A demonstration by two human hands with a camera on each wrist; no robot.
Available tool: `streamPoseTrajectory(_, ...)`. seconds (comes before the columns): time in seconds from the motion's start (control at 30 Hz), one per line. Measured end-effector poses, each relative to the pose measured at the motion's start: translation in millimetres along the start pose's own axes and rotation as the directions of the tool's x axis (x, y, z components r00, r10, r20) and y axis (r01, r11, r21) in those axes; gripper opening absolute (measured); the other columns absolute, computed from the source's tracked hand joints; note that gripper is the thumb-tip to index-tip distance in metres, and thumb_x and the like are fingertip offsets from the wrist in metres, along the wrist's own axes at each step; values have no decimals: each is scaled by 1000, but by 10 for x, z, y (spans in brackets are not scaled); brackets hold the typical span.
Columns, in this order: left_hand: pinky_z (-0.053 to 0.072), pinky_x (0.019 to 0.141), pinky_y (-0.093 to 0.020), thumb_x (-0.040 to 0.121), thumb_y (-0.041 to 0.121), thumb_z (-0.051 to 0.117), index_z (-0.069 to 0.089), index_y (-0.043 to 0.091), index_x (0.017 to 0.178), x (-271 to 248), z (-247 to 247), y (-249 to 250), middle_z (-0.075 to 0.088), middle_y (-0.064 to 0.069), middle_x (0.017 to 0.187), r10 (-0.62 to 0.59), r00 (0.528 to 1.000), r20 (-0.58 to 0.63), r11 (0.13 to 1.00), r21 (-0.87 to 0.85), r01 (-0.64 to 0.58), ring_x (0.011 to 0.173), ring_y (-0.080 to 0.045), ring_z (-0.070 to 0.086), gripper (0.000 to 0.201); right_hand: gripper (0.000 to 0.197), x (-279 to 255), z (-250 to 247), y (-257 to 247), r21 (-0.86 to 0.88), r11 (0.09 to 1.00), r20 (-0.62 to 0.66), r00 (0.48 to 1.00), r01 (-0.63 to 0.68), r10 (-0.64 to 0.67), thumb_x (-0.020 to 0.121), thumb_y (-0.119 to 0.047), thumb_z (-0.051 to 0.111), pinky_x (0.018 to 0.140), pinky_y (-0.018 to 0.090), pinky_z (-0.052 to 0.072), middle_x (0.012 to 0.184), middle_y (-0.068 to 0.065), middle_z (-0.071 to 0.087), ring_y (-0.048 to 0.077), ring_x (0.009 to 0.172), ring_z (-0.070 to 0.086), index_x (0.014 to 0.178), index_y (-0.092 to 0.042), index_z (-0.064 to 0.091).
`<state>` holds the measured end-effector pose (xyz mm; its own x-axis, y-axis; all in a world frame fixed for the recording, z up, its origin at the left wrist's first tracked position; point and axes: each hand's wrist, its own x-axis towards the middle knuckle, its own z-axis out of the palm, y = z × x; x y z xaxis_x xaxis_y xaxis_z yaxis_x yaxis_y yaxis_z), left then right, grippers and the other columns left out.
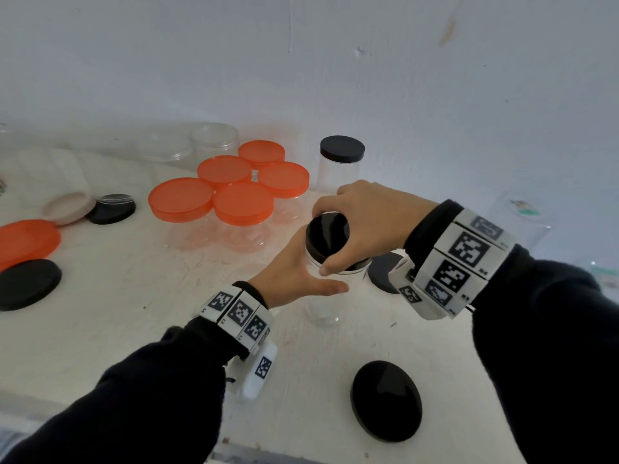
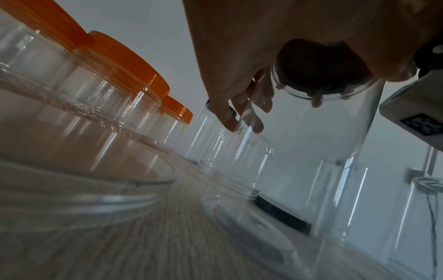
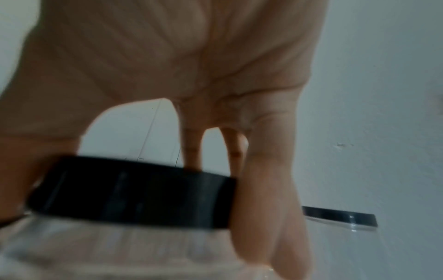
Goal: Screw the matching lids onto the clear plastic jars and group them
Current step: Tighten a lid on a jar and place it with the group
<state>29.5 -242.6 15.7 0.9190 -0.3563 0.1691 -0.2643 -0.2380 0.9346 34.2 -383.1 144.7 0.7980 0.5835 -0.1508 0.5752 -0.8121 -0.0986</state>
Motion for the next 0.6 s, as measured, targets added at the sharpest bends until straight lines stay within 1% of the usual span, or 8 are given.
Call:
streamPoseTrajectory(0.13,37,88,-3,58,30,80,29,19,138,-1,8,-17,47,5,131,6,1000,5,1000,2,-6,119,6,44,95,68,-7,66,-78,-49,993,-98,990,-106,100,66,-70,63,51,19,35,74,-7,48,11,69,50,107,-16,58)
streamPoseTrajectory(0.2,36,87,-3,59,27,82,29,18,139,2,-9,-35,46,7,132,-5,1000,15,1000,-6,6,118,9,43,97,74,-8,55,-109,-142,980,-115,985,-142,126,66,-77,57,52,22,34,76,-5,49,13,69,49,107,-16,58)
streamPoseTrajectory(0.23,37,87,-3,59,26,84,28,18,139,1,-17,-31,45,8,133,-12,999,30,1000,-19,13,117,12,43,98,76,-4,41,-97,-188,972,-87,988,-139,124,66,-79,54,56,24,36,82,-3,53,15,75,52,112,-18,56)
streamPoseTrajectory(0.3,37,89,-4,59,27,86,28,19,138,9,-31,-19,46,9,132,-10,999,53,1000,-14,11,117,12,43,98,77,5,-27,-42,-172,982,96,991,-74,91,68,-74,57,75,28,43,113,-3,54,17,99,53,130,-29,44)
streamPoseTrajectory(0.33,37,89,-4,60,27,86,31,20,136,9,-35,-8,47,9,130,-4,999,53,1000,3,4,116,11,44,95,80,6,-65,-28,-96,995,217,975,-28,49,70,-64,65,88,31,43,128,-5,45,17,111,48,137,-36,32)
streamPoseTrajectory(0.4,37,86,-3,64,20,84,36,20,131,11,-38,-6,50,9,124,-2,999,55,999,36,0,110,13,46,83,83,7,-110,-29,10,999,348,936,41,-41,70,-41,77,98,36,43,132,-8,33,15,117,42,137,-45,28)
streamPoseTrajectory(0.47,37,84,-2,66,17,82,38,16,131,12,-38,-12,52,7,122,-7,998,55,999,35,5,106,15,47,79,76,25,-83,-35,19,997,293,953,71,-73,68,-32,79,92,33,46,120,-6,37,15,107,45,130,-45,38)
streamPoseTrajectory(0.6,37,84,-3,65,13,84,34,17,132,11,-23,-29,50,8,121,8,1000,21,1000,9,-8,106,16,47,83,64,14,-7,-54,-23,999,112,993,33,-30,68,-48,74,67,19,41,91,-11,46,7,83,47,125,-39,46)
